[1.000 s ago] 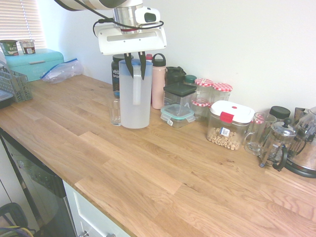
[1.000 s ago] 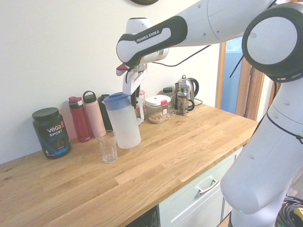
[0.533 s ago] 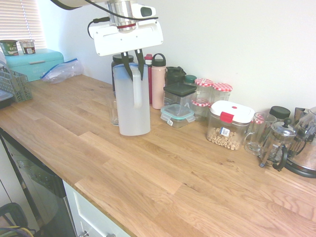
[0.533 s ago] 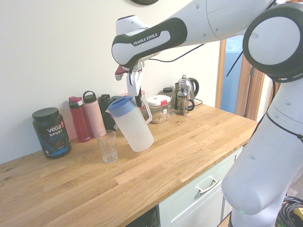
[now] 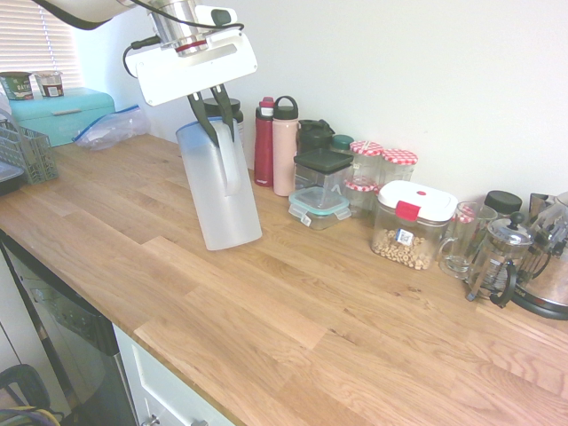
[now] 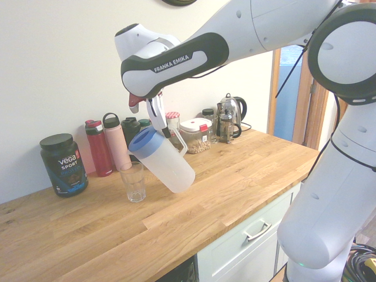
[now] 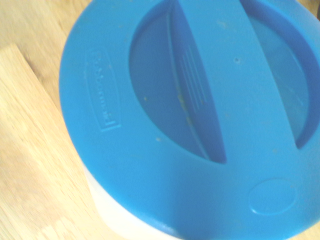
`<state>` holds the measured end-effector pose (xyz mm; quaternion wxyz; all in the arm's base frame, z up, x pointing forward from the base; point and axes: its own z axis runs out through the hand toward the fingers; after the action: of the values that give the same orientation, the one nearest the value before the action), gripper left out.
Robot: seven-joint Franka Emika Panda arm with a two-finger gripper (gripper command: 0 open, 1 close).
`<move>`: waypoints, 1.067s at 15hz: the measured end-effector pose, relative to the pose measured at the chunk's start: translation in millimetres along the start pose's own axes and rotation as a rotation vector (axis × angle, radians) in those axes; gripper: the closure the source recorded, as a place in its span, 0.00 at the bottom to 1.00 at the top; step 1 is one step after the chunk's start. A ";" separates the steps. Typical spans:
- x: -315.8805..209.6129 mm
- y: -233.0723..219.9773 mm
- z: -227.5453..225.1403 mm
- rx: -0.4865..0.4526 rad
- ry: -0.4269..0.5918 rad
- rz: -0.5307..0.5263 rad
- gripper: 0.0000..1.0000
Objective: Pour me some water
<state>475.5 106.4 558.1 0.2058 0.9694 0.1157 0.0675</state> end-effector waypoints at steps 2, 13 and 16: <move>6.5 -1.9 11.7 -0.057 -0.010 -0.023 1.00; 30.3 -5.2 28.3 -0.160 0.004 -0.052 1.00; 31.7 -8.8 22.2 -0.175 0.017 -0.065 1.00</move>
<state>508.3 113.7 537.0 0.2906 0.9429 0.1424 0.0790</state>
